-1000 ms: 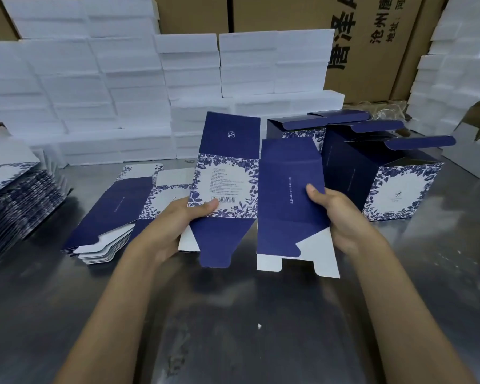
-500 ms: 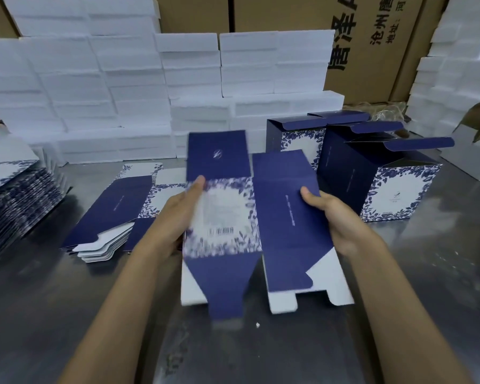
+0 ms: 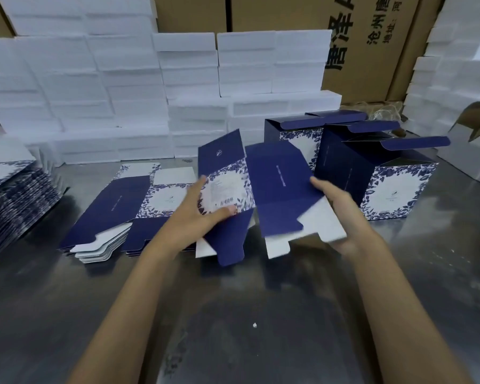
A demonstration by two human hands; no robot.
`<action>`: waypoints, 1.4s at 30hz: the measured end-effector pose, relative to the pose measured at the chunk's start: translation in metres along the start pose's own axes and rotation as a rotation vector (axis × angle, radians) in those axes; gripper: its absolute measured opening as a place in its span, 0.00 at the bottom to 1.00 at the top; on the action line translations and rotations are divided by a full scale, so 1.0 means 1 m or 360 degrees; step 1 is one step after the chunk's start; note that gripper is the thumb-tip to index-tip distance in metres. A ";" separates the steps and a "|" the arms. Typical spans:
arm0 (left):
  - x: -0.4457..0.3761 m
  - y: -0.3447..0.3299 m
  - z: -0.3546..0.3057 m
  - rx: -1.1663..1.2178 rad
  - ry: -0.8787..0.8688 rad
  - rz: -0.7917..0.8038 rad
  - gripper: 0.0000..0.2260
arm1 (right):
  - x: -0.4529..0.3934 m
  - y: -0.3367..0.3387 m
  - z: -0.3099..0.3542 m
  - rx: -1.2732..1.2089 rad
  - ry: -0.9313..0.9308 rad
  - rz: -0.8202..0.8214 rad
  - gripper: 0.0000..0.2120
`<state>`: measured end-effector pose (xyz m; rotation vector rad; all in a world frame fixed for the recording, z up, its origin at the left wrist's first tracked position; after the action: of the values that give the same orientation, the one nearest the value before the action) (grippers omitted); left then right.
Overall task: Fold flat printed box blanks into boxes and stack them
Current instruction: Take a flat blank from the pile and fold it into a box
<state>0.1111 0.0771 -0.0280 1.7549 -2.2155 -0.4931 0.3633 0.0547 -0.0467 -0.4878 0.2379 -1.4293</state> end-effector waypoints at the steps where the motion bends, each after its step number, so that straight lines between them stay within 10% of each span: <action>1: 0.000 -0.010 -0.002 -0.0011 -0.0017 0.0116 0.42 | 0.000 -0.006 0.002 -0.0081 0.0029 0.0075 0.18; 17: 0.018 -0.003 -0.046 0.0206 -0.0462 -0.0158 0.12 | -0.008 -0.040 -0.011 0.0816 0.0230 0.0191 0.40; 29: 0.017 -0.006 -0.048 0.0161 -0.0479 -0.0220 0.14 | -0.003 -0.043 0.004 0.1293 0.0651 -0.0219 0.21; 42: 0.032 0.009 -0.061 0.0100 -0.0612 -0.0490 0.14 | -0.016 -0.032 -0.020 0.2223 0.0244 -0.0084 0.19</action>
<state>0.1209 0.0422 0.0315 2.2063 -2.2217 -0.9051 0.3243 0.0646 -0.0520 0.7625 -0.6490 -1.3437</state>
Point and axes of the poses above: each hand's wrist, its own x-axis away from the middle knuckle, its own y-axis out of the back of the hand, z = x × y, the point moved 10 cm from there along -x, towards the middle knuckle, and after that the axes turned 5 degrees about z, right-handed, at the moved point
